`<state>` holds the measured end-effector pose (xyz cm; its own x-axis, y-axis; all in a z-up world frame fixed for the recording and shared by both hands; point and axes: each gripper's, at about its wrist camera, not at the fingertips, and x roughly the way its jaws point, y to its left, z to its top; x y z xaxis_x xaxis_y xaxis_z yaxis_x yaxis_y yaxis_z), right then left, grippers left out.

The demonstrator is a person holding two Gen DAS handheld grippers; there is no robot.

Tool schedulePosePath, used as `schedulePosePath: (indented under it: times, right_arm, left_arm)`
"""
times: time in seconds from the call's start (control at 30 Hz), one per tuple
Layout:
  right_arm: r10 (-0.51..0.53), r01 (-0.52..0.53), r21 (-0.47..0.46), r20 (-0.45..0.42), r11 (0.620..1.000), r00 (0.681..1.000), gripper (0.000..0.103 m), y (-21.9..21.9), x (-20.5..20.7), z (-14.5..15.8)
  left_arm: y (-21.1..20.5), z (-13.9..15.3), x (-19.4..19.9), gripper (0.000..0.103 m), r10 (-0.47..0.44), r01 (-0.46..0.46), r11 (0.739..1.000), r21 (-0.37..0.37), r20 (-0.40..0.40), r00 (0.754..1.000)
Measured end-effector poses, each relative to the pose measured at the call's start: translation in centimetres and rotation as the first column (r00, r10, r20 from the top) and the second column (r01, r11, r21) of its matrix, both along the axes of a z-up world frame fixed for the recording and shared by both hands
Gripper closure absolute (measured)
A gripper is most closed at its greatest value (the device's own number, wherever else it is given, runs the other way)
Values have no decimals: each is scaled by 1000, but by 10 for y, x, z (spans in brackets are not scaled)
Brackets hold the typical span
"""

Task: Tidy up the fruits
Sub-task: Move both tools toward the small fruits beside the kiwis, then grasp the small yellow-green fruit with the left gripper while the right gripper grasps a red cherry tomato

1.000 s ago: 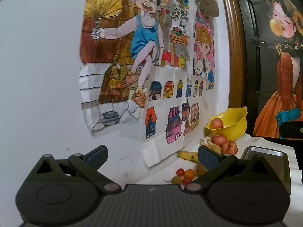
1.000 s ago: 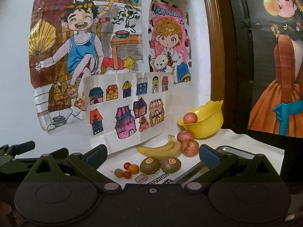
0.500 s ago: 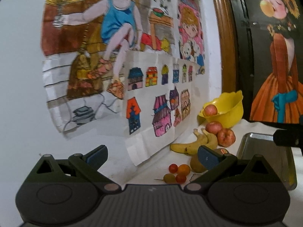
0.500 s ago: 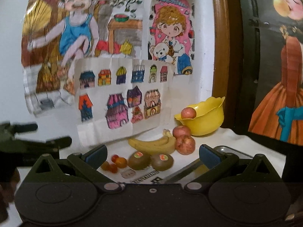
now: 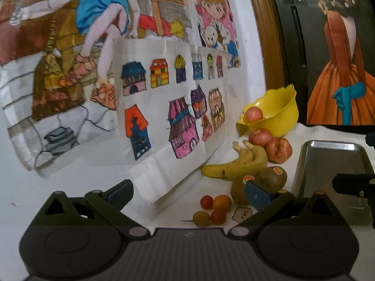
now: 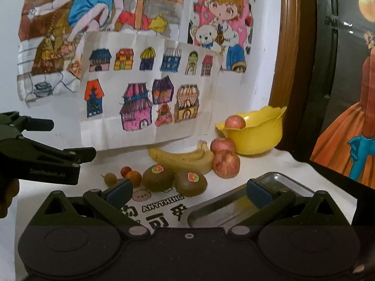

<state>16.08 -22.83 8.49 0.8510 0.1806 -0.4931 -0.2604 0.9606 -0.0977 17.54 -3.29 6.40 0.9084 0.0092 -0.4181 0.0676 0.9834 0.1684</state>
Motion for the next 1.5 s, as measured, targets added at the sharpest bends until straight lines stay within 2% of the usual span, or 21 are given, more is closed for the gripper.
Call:
schedulePosePath:
  times: [0.13, 0.27, 0.37, 0.6, 0.77, 1.0, 1.13, 1.4, 1.5]
  right_arm:
    - [20, -21, -20, -45, 1000, 999, 1, 0, 11, -15]
    - [40, -45, -57, -79, 997, 996, 1, 0, 23, -30]
    - [47, -55, -78, -96, 995, 994, 1, -1, 34, -38]
    - [77, -84, -35, -160, 996, 984, 1, -1, 69, -53]
    - [150, -149, 20, -179, 989, 972, 1, 8, 86, -59]
    - [283, -287, -2, -168, 958, 944, 3, 36, 92, -67]
    - [337, -344, -6, -182, 939, 924, 11, 52, 91, -76]
    - [382, -399, -44, -213, 916, 900, 23, 77, 95, -87]
    - [384, -404, -51, -222, 913, 896, 32, 85, 100, -92]
  left_arm:
    - [2, -12, 9, 0, -45, 45, 999, 5, -23, 999]
    - [8, -26, 18, 0, -154, 152, 988, -42, -59, 986]
    - [12, -36, 29, 0, -187, 182, 981, -66, -73, 980]
    - [20, -61, 58, 0, -178, 174, 984, -38, -147, 973]
    - [31, -76, 69, 0, -174, 166, 984, -58, -194, 965]
    - [50, -83, 79, 1, -144, 121, 986, -118, -213, 966]
    - [57, -81, 84, 8, -156, 123, 979, -161, -208, 966]
    - [58, -82, 87, 24, -217, 175, 963, -203, -212, 953]
    - [59, -82, 88, 34, -226, 179, 960, -214, -219, 949]
